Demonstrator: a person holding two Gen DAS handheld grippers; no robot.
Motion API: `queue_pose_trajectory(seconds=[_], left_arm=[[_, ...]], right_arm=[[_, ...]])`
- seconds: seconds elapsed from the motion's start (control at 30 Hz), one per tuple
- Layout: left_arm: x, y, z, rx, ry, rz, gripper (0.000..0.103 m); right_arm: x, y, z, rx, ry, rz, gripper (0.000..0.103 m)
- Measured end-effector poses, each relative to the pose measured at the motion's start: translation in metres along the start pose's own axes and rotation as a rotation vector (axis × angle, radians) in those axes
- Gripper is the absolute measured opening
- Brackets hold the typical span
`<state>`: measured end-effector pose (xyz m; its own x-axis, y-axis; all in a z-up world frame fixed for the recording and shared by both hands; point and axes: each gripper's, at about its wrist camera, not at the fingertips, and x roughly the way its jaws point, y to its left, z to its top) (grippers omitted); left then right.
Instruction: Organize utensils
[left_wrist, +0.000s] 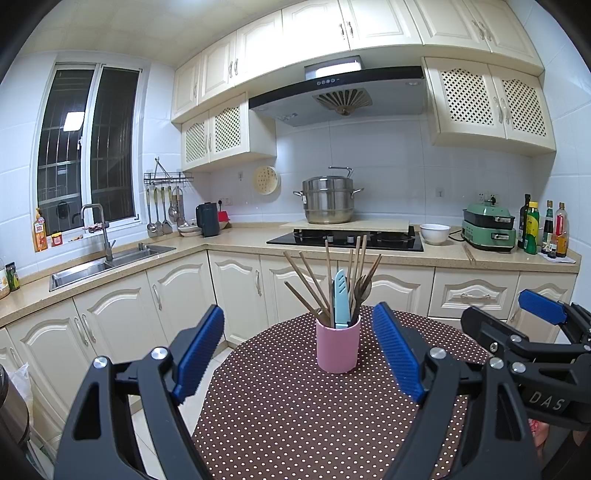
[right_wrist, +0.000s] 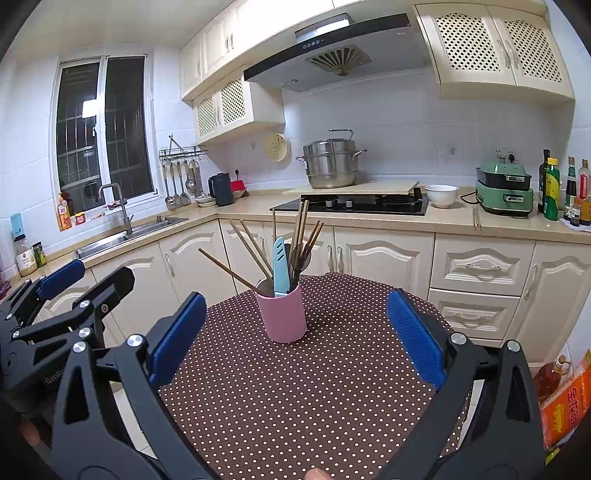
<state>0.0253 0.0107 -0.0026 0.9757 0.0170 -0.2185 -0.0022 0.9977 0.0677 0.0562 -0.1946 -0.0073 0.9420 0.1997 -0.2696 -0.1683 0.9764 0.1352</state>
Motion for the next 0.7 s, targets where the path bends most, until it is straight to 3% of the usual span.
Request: queue_pose_trajectory(seconds=[0.7], left_arm=[[0.041,-0.002,-0.002,-0.007,0.065,0.008,0.081]], right_arm=[[0.029,-0.005,0.000,0.006,0.048,-0.001,0.096]])
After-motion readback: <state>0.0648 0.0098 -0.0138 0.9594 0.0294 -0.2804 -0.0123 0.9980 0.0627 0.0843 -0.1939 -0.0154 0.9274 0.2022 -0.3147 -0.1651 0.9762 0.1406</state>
